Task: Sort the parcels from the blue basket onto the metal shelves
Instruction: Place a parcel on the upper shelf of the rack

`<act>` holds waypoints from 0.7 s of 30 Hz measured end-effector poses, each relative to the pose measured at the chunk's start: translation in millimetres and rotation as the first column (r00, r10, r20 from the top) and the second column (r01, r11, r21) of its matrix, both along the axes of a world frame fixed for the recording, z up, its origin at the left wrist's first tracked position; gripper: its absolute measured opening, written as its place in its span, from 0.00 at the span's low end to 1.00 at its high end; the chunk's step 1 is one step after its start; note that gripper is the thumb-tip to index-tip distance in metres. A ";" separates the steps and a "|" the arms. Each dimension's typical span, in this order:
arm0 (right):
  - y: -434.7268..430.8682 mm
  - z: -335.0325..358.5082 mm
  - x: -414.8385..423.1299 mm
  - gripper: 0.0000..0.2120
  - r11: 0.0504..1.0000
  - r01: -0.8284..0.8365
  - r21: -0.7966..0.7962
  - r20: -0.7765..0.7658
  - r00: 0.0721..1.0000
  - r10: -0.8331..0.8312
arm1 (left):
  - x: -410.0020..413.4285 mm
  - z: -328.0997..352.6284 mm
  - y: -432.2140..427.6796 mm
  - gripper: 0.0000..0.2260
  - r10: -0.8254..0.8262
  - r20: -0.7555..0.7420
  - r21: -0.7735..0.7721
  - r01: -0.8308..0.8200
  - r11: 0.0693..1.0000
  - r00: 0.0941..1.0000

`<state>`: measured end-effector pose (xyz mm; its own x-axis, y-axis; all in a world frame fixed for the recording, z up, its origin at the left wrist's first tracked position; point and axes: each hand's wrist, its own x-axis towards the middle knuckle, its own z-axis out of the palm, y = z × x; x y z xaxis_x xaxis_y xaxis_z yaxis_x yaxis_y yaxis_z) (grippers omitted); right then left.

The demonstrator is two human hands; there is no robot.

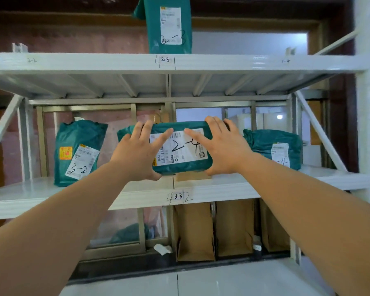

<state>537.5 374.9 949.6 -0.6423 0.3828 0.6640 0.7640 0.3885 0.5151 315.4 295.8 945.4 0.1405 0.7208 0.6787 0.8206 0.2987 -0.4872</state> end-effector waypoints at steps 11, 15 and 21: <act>21.6 9.0 38.4 0.51 0.986 0.102 0.136 -0.181 0.981 -0.076 | 38.1 27.3 29.9 0.52 -0.165 -0.049 0.088 0.169 0.982 0.985; 37.4 13.7 51.1 0.52 0.978 0.154 0.142 -0.178 0.976 -0.128 | 53.8 25.1 47.1 0.52 -0.178 -0.025 0.100 0.180 0.979 0.984; 79.3 43.5 71.9 0.58 0.947 0.176 0.268 -0.257 0.961 -0.106 | 88.0 49.5 83.7 0.52 -0.143 -0.016 0.220 0.143 0.965 0.990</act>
